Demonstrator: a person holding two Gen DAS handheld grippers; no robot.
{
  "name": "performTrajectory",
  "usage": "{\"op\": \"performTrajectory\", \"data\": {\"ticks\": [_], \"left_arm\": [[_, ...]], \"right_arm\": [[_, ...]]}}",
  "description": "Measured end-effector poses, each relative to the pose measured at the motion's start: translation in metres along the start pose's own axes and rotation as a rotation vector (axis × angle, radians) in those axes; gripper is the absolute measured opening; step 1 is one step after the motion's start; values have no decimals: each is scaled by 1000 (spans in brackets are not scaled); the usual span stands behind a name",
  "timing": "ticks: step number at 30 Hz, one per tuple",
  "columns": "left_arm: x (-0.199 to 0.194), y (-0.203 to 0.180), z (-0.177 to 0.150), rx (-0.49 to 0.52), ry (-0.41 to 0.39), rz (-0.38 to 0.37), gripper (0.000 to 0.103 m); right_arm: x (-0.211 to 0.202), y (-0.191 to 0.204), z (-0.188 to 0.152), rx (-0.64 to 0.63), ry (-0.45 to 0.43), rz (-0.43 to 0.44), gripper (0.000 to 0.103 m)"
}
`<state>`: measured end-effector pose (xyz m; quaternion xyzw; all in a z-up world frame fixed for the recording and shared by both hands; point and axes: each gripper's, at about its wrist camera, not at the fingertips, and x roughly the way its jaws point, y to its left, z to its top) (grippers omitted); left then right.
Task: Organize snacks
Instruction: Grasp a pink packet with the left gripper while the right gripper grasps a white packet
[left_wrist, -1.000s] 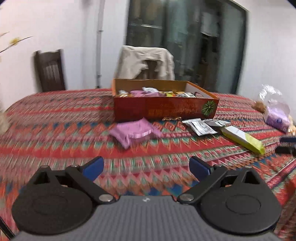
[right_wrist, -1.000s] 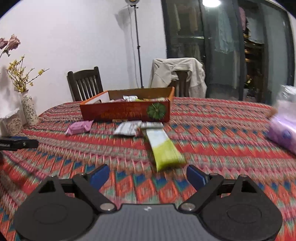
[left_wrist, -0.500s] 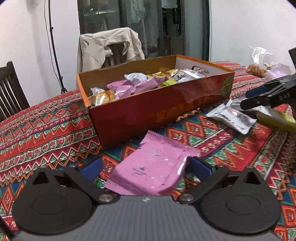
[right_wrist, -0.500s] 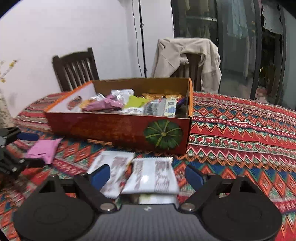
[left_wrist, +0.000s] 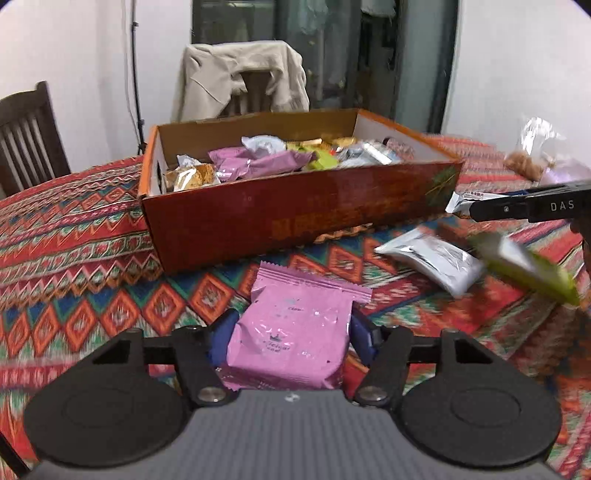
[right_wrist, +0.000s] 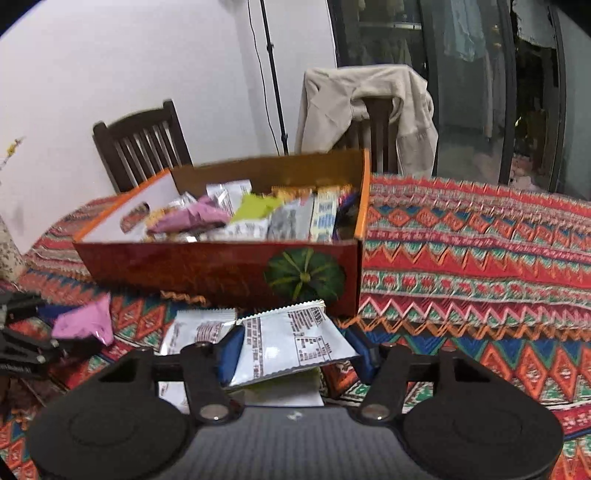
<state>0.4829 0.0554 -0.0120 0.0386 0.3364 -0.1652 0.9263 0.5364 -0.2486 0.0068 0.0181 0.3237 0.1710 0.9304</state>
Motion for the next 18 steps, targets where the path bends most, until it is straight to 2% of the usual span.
{"op": "performTrajectory", "data": {"ticks": [6, 11, 14, 18], "left_arm": [[-78, -35, -34, -96, -69, 83, 64], [-143, -67, -75, -204, -145, 196, 64], [-171, -81, -101, -327, -148, 173, 64], [-194, -110, -124, -296, -118, 177, 64]], "right_arm": [[-70, 1, -17, -17, -97, -5, 58], [-137, 15, -67, -29, -125, 28, 58], [-167, 27, -107, -18, -107, 50, 58], [-196, 32, -158, 67, -57, 83, 58]]}}
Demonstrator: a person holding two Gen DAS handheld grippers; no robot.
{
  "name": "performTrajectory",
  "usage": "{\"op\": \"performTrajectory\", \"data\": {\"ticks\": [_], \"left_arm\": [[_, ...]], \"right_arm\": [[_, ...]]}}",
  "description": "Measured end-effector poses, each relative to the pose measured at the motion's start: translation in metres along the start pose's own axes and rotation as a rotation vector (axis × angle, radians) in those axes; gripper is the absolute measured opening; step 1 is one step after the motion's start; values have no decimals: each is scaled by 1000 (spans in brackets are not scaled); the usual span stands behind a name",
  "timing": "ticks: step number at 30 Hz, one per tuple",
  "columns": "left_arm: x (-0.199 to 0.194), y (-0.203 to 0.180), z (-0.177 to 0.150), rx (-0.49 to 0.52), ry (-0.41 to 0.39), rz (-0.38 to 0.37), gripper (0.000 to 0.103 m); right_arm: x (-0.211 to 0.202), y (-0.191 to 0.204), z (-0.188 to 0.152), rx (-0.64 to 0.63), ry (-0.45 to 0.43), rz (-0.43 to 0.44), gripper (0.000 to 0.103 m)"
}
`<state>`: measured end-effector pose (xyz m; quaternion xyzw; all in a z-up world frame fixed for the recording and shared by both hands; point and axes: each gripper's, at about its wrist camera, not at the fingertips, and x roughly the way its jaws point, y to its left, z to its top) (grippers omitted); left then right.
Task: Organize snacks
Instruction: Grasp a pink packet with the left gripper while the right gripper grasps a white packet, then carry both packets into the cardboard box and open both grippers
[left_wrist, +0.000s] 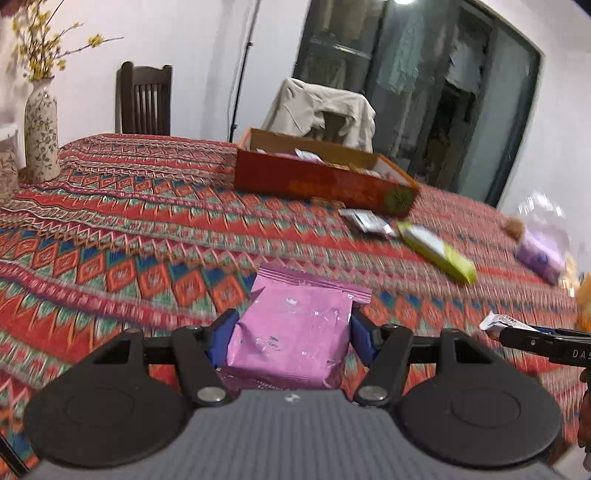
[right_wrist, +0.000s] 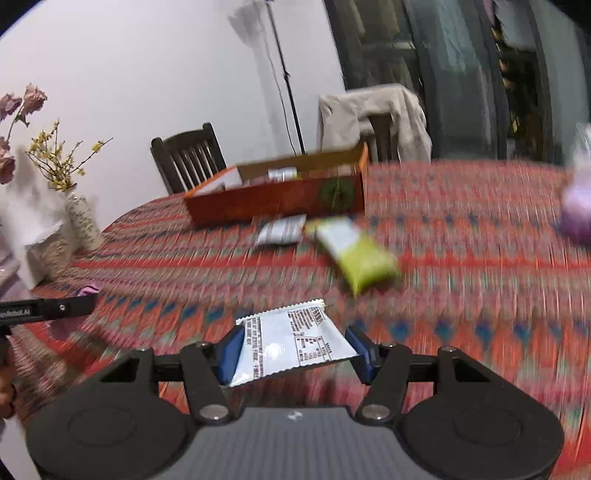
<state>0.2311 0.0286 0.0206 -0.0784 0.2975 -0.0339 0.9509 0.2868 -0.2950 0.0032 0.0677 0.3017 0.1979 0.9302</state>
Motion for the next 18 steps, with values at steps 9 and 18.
{"op": "performTrajectory", "data": {"ticks": [9, 18], "left_arm": [[-29, -22, -23, 33, 5, -20, 64], [-28, -21, -21, 24, -1, -13, 64]], "right_arm": [[-43, 12, -50, 30, 4, 28, 59], [-50, 8, -47, 44, -30, 33, 59]]}}
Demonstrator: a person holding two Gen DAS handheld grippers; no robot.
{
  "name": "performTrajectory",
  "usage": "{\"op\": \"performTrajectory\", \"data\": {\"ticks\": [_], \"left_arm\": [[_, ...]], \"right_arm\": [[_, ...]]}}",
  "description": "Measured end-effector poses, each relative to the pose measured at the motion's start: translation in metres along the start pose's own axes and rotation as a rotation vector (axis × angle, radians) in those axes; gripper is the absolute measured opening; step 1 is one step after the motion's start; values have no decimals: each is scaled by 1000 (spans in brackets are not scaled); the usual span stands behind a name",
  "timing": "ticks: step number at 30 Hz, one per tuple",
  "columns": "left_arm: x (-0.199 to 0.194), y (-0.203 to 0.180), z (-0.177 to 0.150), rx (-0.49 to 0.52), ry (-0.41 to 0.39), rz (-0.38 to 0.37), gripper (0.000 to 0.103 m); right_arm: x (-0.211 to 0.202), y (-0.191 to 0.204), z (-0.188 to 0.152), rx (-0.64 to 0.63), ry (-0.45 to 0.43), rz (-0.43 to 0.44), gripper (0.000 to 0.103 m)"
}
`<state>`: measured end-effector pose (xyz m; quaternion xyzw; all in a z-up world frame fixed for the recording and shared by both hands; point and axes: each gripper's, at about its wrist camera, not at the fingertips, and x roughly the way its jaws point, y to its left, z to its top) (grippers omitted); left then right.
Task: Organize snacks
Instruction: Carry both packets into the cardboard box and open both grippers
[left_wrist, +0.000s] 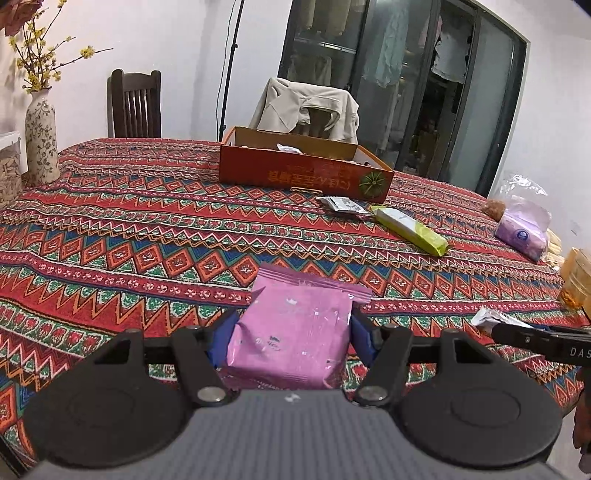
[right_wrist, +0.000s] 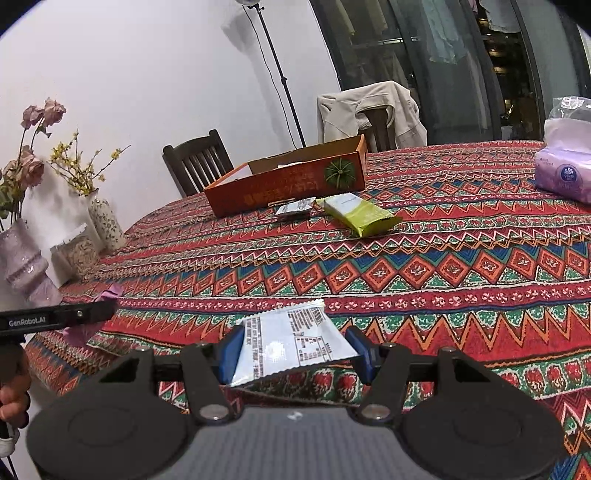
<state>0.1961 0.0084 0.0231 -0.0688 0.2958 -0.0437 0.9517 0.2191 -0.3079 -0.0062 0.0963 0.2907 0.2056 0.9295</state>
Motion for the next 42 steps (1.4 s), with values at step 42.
{"op": "performTrajectory", "data": {"ticks": [42], "left_arm": [[388, 59, 318, 64, 34, 7, 84]], "right_arm": [[423, -26, 332, 9, 40, -100, 68]]}}
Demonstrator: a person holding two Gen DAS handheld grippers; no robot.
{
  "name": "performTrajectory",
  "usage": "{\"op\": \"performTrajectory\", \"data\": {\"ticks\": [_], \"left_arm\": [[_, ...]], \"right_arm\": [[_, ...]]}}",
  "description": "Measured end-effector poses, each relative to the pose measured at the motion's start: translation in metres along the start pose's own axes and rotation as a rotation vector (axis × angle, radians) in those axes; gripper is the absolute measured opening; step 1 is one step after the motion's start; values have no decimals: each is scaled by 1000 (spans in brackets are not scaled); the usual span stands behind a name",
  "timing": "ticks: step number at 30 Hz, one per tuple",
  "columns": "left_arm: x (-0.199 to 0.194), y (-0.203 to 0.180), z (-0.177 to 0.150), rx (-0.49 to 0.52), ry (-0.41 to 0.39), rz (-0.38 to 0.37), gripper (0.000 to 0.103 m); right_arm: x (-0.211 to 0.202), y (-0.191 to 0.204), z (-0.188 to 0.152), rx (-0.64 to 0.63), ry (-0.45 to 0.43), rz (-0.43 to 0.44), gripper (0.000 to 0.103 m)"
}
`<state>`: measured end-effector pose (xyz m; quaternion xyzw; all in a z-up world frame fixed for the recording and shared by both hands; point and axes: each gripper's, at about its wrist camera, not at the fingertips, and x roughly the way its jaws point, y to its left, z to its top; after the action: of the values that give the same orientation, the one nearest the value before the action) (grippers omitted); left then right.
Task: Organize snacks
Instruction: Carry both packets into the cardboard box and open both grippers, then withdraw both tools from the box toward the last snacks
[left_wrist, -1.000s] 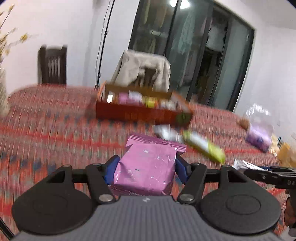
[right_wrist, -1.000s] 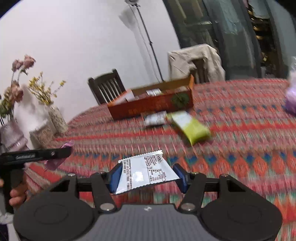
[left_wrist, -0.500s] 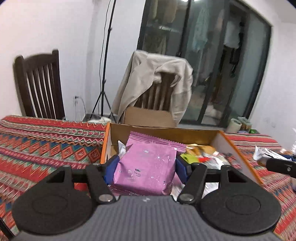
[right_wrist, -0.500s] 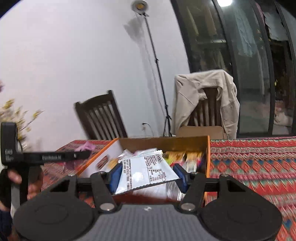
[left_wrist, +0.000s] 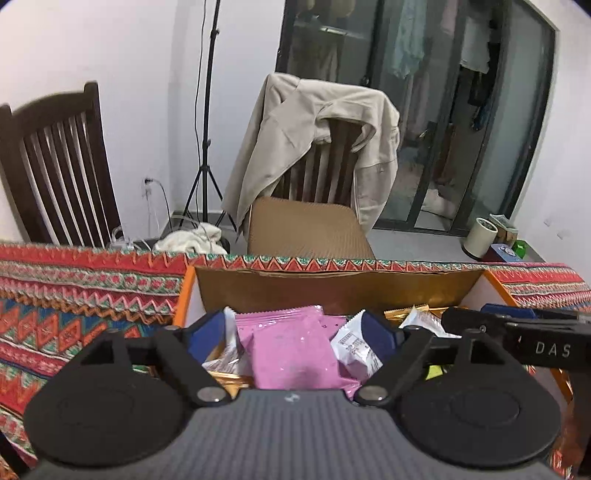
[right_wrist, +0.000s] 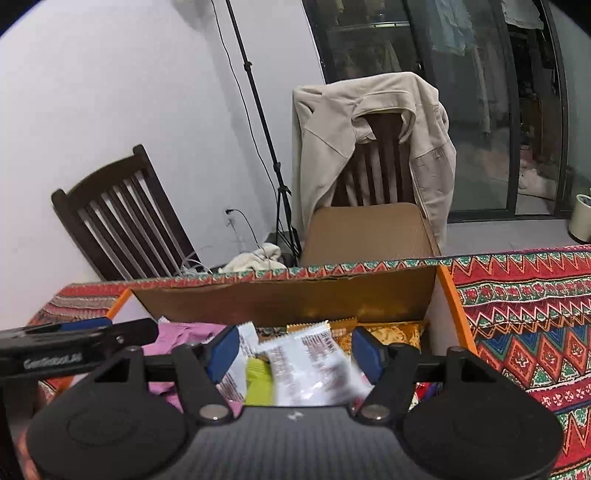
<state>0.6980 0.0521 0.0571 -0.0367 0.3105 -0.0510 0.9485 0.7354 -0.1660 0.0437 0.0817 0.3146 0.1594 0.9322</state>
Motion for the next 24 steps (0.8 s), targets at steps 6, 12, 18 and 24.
{"op": "performTrajectory", "data": {"ticks": [6, 12, 18, 24], "left_arm": [[-47, -7, 9, 49, -17, 4, 84], [-135, -24, 13, 105, -66, -25, 93], [-236, -53, 5, 160, -119, -40, 99], [-332, -79, -37, 167, -165, -98, 103]], "right_arm": [[-39, 7, 8, -51, -23, -9, 68], [-120, 15, 20, -137, -71, -5, 70], [-222, 27, 13, -253, -100, 4, 79], [-329, 37, -6, -313, -162, 30, 80]]}}
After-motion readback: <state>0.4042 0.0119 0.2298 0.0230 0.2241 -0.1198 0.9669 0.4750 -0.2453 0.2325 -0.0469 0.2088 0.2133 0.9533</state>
